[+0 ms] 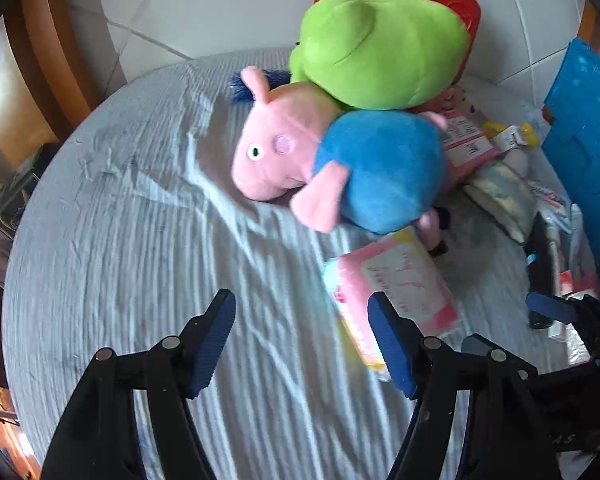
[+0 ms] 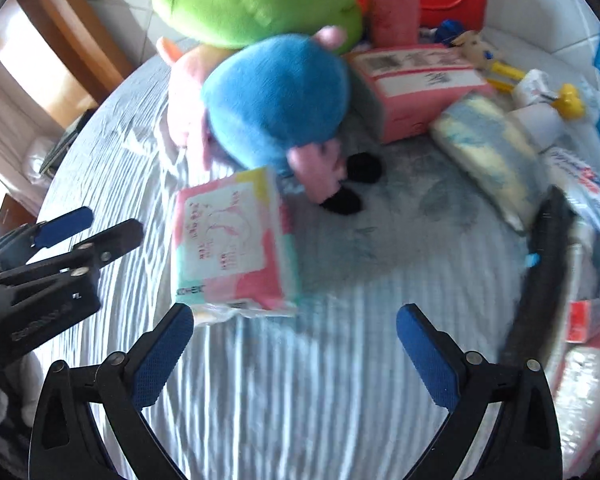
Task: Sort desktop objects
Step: 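Move the left tool to the pink Kotex pack while the right tool approaches the black roll, then close the left tool on the Kotex pack while the right tool grasps the black roll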
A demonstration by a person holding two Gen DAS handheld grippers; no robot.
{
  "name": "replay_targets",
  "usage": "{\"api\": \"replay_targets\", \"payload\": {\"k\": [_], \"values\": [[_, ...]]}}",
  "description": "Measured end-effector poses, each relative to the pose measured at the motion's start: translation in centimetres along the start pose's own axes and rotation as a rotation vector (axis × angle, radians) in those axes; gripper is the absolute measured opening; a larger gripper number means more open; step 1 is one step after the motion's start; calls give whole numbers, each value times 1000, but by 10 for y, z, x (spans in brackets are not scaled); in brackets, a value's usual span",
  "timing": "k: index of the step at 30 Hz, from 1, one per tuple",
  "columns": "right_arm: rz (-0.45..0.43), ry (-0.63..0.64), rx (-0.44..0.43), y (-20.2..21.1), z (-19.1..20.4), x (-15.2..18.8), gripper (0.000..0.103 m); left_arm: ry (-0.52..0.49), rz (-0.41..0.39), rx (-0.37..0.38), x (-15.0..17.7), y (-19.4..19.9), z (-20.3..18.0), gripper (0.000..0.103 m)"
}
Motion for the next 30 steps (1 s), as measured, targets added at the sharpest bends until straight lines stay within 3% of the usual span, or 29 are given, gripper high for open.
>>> {"api": "replay_targets", "payload": {"k": [2, 7, 11, 12, 14, 18, 27, 30], "values": [[-25, -18, 49, 16, -22, -2, 103, 36, 27, 49, 4, -5, -25, 68], [-51, -99, 145, 38, -76, 2, 103, 17, 98, 27, 24, -33, -70, 68], [-48, -154, 167, 37, -105, 5, 102, -48, 58, -31, 18, -44, -79, 72], [-41, -155, 175, 34, -110, 3, 95, -44, 62, -37, 16, -48, -77, 77], [-31, -139, 217, 26, -115, 0, 85, -35, 101, -62, 18, -60, -72, 78], [-23, -141, 225, 15, -121, -10, 85, -20, 147, -61, 29, -77, -67, 78], [17, 25, 302, -12, -106, -8, 81, -53, 120, -2, 32, -67, -65, 73], [28, 40, 253, -7, -90, -4, 70, -64, 119, 13, 35, -61, -61, 73]]}}
Point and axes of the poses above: each gripper's, at about its wrist camera, not at the fingertips, and y roughly against the way its jaws point, z to its left, x to its underside, the point moved 8 cm from there along -y, roughly the way its jaws point, and after that the axes turned 14 degrees about -z, right-handed, at the moved point
